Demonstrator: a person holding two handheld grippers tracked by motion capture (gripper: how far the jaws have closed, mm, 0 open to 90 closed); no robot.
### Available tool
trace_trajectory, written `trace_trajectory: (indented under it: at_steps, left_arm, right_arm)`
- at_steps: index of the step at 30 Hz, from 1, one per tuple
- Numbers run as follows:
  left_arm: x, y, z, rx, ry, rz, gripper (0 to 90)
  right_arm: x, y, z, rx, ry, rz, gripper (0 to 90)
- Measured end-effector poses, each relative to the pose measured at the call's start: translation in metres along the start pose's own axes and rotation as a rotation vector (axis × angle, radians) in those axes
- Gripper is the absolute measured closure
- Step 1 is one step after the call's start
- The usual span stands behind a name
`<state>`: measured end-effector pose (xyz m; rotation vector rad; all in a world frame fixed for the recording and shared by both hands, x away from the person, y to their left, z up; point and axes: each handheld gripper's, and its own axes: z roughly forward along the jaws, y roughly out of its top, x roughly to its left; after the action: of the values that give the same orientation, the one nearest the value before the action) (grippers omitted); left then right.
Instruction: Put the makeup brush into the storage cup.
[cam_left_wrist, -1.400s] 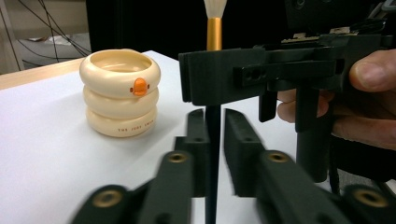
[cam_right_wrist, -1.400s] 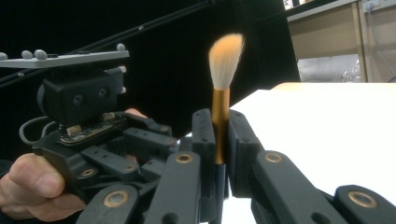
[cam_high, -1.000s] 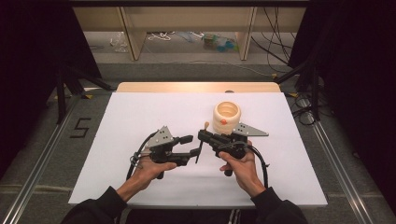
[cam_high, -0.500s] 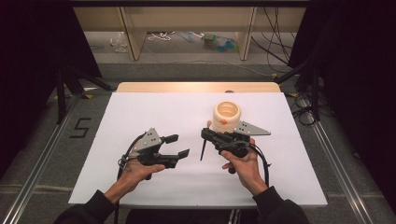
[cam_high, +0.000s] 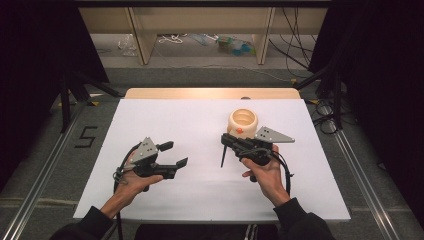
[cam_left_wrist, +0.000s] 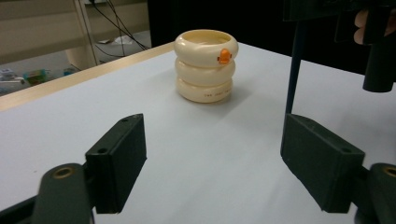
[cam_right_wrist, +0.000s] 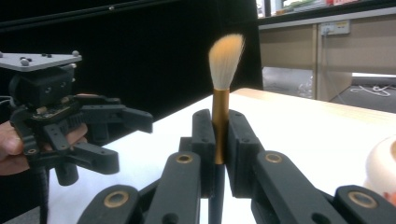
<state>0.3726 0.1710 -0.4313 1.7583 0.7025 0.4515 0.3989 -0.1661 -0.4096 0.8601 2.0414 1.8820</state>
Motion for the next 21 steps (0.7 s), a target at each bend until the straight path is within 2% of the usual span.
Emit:
trace_trajectory:
  at_steps: [2,5,9,13,16,18,19,21]
  left_arm:
    - [0.002,-0.001,-0.003,-0.002,0.009,-0.005,19.4]
    - [0.005,-0.002,-0.006,0.000,0.024,0.012,19.4]
    - [0.010,-0.004,-0.013,-0.002,0.045,0.013,18.9]
    - [0.015,-0.007,-0.019,-0.013,0.048,0.001,18.5]
    - [0.017,-0.009,-0.020,-0.011,0.049,0.010,18.4]
    - [0.017,-0.011,-0.021,-0.001,0.057,0.010,18.4]
    - [0.017,-0.011,-0.022,0.001,0.061,0.012,18.5]
    - [0.017,-0.011,-0.022,-0.002,0.058,0.013,18.5]
  right_arm:
    - [-0.001,0.001,-0.002,0.001,-0.009,0.003,83.7]
    - [-0.003,0.003,-0.004,-0.002,-0.017,-0.001,83.7]
    - [-0.005,0.005,-0.008,0.001,-0.029,0.003,83.7]
    - [-0.009,0.006,-0.009,-0.007,-0.043,-0.007,83.7]
    - [-0.011,0.005,-0.009,-0.022,-0.047,-0.010,83.7]
    - [-0.011,0.006,-0.010,0.000,-0.051,-0.013,83.7]
    - [-0.011,0.005,-0.010,-0.017,-0.045,-0.011,83.6]
    - [-0.011,0.006,-0.011,0.009,-0.051,-0.005,83.7]
